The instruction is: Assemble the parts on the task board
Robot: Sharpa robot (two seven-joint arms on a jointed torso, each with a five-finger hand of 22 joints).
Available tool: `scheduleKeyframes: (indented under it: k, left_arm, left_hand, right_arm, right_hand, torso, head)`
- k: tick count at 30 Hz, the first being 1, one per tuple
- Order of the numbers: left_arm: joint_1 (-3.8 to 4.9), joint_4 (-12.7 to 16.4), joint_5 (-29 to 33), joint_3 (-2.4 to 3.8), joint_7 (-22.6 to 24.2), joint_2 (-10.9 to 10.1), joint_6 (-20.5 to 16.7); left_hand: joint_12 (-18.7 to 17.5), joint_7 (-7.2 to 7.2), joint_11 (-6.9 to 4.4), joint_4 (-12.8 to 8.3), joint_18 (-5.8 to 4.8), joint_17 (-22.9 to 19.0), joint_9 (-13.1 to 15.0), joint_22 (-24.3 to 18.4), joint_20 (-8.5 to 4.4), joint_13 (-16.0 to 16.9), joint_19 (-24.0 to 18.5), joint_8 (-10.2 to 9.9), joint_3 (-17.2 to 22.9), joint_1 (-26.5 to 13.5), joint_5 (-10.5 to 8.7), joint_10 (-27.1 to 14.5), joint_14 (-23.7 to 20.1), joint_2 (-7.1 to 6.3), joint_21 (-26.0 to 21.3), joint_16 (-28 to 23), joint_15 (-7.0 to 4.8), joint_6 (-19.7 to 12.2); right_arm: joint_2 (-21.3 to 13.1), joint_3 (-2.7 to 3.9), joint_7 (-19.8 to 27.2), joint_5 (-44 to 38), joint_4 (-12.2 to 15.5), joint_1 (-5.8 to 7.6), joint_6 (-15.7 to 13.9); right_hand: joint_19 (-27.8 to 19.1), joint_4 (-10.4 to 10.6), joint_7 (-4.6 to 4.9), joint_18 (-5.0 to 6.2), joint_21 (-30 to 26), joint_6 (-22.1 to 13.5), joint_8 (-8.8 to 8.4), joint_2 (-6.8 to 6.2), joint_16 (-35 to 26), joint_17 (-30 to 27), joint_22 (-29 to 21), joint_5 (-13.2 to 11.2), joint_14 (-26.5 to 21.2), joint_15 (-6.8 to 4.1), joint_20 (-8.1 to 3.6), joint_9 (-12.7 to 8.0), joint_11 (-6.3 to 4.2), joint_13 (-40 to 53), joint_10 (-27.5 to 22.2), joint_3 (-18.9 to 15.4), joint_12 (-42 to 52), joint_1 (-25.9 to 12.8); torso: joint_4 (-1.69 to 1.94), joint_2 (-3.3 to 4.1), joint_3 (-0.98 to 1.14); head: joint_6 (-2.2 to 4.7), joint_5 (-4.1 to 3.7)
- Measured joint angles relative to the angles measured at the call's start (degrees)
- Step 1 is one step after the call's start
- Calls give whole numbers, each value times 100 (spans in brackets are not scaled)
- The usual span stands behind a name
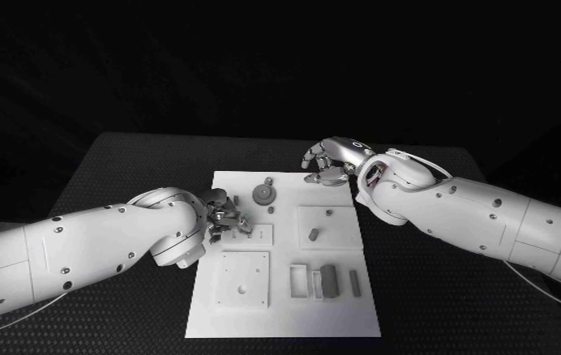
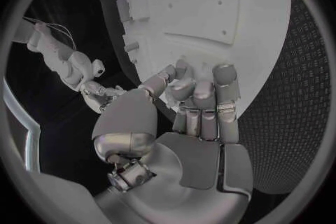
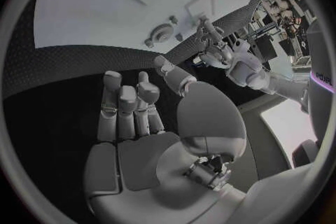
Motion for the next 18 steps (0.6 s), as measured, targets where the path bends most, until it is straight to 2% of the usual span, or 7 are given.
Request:
scheduleKeyframes:
  k: [3,11,12,15,18]
  left_arm:
    - [-2,4,-77,0,-2,4,10]
    - [-3,1,-223,0,-12,31,63]
    - [-3,-1,-231,0,-12,32,71]
    - [-3,-8,-251,0,-14,42,96]
    - [-3,-14,-263,1,-14,57,120]
  left_hand:
    - [-22,-13,-17,0,1,-32,0,0,-2,0,37,0,0,0,-15,17,20,0,0,26,-20,13]
    - [-45,-33,-69,45,2,-134,0,-1,-24,-27,101,23,-34,0,142,68,41,-1,0,136,-41,33]
    - [-44,-33,-79,57,2,-149,0,-1,-21,-32,120,23,-23,-1,202,78,41,-1,0,156,-41,33]
    - [-70,-42,-100,88,3,-206,0,-1,-35,-37,152,69,-38,-87,550,96,71,-36,0,212,-71,42]
    - [-70,-53,-121,88,4,-253,0,-1,-43,-44,161,77,-39,-160,737,116,90,-36,0,248,-90,53]
  right_arm:
    - [-1,0,-1,3,0,0,0]
    - [0,0,-4,8,0,-2,1]
    - [0,0,-5,9,-1,-2,1]
    - [1,0,-7,10,-1,-3,3]
    - [1,0,-8,11,-1,-4,5]
  right_hand:
    - [0,0,0,-1,0,0,0,0,0,0,0,0,0,0,0,0,0,0,0,0,0,0]
    - [0,0,0,0,0,0,0,0,0,0,0,0,0,1,0,0,0,0,0,0,0,0]
    - [0,0,0,-1,0,0,0,0,0,0,0,0,0,0,0,0,0,0,1,0,0,0]
    - [0,0,0,-1,1,0,0,0,0,1,0,0,0,1,0,0,-1,1,1,0,0,0]
    - [0,-4,0,0,1,0,0,0,0,1,0,0,0,1,0,0,-9,0,9,3,0,0]
  torso:
    - [1,1,0]
    - [2,2,1]
    - [2,3,1]
    - [2,2,1]
    - [3,2,2]
  head:
    - [-2,-4]
    - [-7,-9]
    - [-9,-9]
    - [-13,-9]
    - [-13,-12]
